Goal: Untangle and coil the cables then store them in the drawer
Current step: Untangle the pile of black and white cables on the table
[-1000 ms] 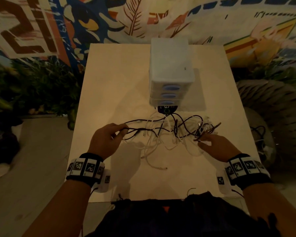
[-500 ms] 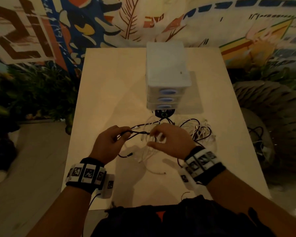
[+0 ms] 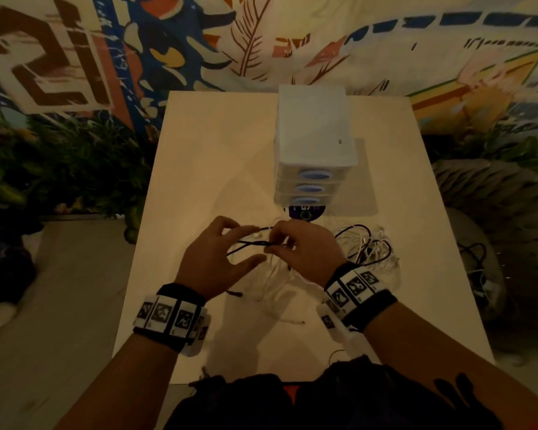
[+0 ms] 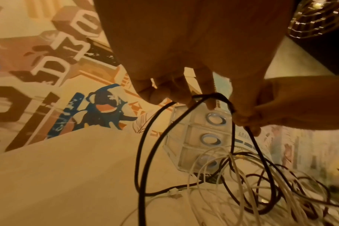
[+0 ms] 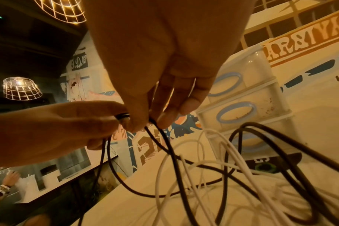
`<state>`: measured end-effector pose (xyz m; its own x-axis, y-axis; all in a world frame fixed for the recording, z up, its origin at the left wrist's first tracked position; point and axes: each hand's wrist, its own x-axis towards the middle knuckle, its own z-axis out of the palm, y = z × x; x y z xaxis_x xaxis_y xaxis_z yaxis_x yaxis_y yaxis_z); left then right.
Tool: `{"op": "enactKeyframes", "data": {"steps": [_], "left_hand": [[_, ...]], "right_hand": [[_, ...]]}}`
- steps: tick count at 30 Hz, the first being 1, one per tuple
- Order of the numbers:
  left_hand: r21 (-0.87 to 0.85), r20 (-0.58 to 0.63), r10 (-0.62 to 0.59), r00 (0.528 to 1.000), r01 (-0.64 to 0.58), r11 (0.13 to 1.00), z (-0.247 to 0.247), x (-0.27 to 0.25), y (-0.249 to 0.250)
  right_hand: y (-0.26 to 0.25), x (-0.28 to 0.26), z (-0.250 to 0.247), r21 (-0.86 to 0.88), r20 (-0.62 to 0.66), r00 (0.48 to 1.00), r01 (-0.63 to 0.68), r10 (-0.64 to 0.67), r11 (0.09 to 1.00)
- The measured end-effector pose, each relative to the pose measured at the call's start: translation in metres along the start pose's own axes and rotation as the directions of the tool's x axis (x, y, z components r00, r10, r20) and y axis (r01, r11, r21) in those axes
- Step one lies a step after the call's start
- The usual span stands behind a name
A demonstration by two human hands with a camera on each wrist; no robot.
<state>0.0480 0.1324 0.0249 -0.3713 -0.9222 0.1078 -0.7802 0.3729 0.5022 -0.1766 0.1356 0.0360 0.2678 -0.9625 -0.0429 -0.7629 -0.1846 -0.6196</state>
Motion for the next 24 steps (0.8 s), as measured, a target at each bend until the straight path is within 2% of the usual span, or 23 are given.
{"op": "enactKeyframes", "data": {"steps": [3, 6, 8, 10, 12, 14, 15, 17, 20, 22, 24], "left_hand": [[0.091, -0.011, 0.1, 0.995, -0.098, 0.991, 0.006, 0.009, -0.002], [0.034, 0.055, 0.13, 0.99, -0.132, 0.991, 0.008, 0.011, -0.006], [-0.025, 0.096, 0.113, 0.989, -0.111, 0.994, 0.007, 0.01, -0.01], [-0.038, 0.085, 0.031, 0.996, -0.028, 0.999, 0.007, 0.01, -0.017], [0.016, 0.058, -0.119, 0.991, 0.118, 0.993, 0.008, 0.01, -0.029], [0.054, 0.077, -0.274, 0.959, 0.27, 0.961, 0.009, 0.009, -0.041], [0.062, 0.105, -0.303, 0.947, 0.298, 0.952, 0.007, 0.008, -0.042], [0.028, 0.186, -0.237, 0.954, 0.236, 0.971, 0.001, 0.007, -0.037], [-0.065, 0.304, -0.02, 0.952, 0.041, 0.997, 0.001, 0.009, -0.01], [0.005, 0.317, 0.016, 0.948, -0.018, 1.0, 0.011, 0.013, 0.004], [0.093, 0.28, 0.008, 0.96, -0.035, 0.995, 0.02, 0.019, 0.011]], "right_hand": [[0.003, -0.001, -0.005, -0.001, 0.024, 1.0, 0.007, -0.007, 1.0], [0.01, -0.006, -0.011, -0.022, 0.024, 0.999, 0.04, -0.04, 0.999], [0.017, -0.012, -0.014, -0.032, 0.018, 0.997, 0.071, -0.07, 0.997], [0.027, -0.02, -0.02, -0.006, -0.01, 0.998, 0.065, -0.065, 0.998], [0.04, -0.03, -0.027, 0.047, -0.056, 0.998, 0.032, -0.029, 0.998], [0.052, -0.039, -0.032, 0.11, -0.098, 0.995, -0.026, 0.037, 0.994], [0.059, -0.042, -0.034, 0.136, -0.111, 0.991, -0.058, 0.073, 0.989], [0.067, -0.049, -0.034, 0.16, -0.114, 0.985, -0.113, 0.132, 0.981], [0.067, -0.052, -0.035, 0.19, -0.127, 0.981, -0.118, 0.144, 0.975], [0.062, -0.052, -0.035, 0.25, -0.13, 0.984, -0.088, 0.124, 0.964], [0.063, -0.052, -0.035, 0.248, -0.112, 0.988, -0.071, 0.102, 0.966]]}}
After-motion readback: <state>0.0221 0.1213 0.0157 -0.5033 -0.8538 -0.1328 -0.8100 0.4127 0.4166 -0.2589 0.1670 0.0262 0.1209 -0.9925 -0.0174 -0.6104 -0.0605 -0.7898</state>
